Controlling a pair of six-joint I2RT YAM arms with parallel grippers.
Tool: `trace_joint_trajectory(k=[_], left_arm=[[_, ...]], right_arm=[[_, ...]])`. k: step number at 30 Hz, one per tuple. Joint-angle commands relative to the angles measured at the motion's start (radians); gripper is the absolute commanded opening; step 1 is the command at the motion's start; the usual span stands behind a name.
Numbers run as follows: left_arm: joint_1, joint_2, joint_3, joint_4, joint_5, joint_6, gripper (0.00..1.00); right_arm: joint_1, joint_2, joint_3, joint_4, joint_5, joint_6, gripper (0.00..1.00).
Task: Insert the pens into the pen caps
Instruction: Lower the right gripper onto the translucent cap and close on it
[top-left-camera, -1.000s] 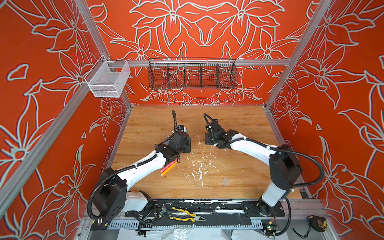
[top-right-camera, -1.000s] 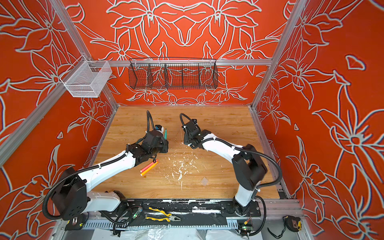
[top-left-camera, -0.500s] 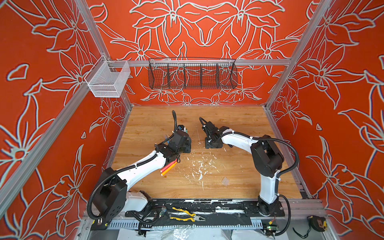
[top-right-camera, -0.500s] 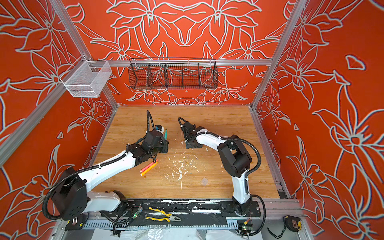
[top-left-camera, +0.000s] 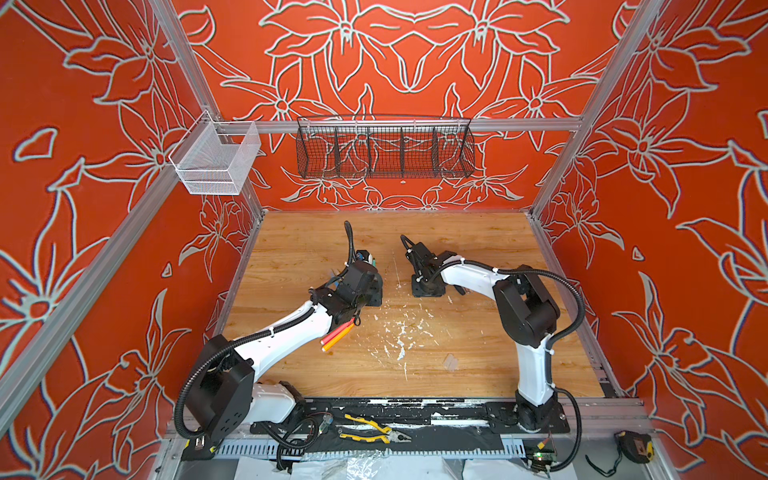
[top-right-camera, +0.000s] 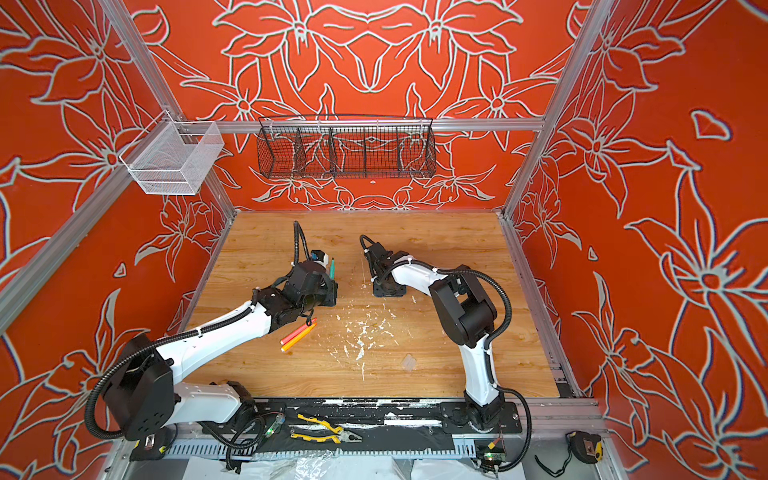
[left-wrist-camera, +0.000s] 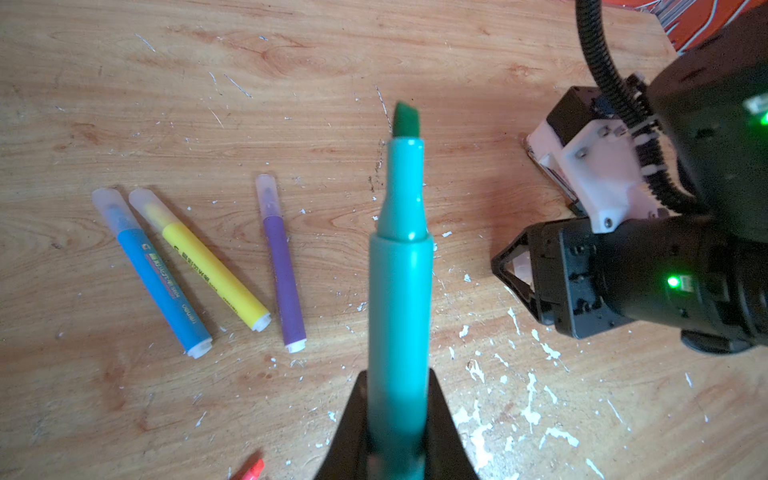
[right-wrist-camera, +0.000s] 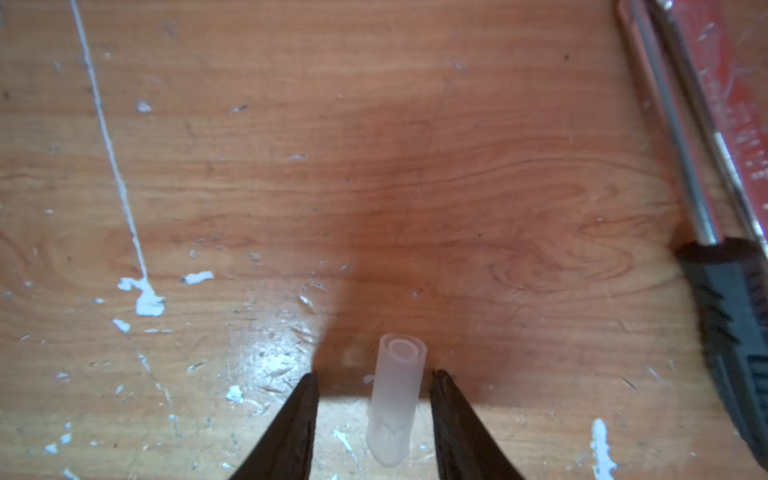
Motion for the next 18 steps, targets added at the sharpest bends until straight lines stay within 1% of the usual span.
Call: trace_joint_trajectory(k=[1,6,15,18], left_arm=[[0.001,0.016,0.017,-0.008,0.012,-0.011,0.00],[0.001,0.023,0.023,-0.013,0.016,-0.010,0.00],[0.001,0.024,0.024,-0.013,0.022,-0.009,0.00],[0.001,0.026,0.024,-0.012,0.026,-0.009,0.00]], right_arm=[[-0.018,0.031,0.012,-0.033,-0.031,0.010,0.44],[-0.024,0.043,0.011,-0.034,-0.054,0.019,0.35],[-0.026,0.047,0.010,-0.037,-0.056,0.022,0.25],[-0.026,0.048,0.011,-0.037,-0.054,0.023,0.20]])
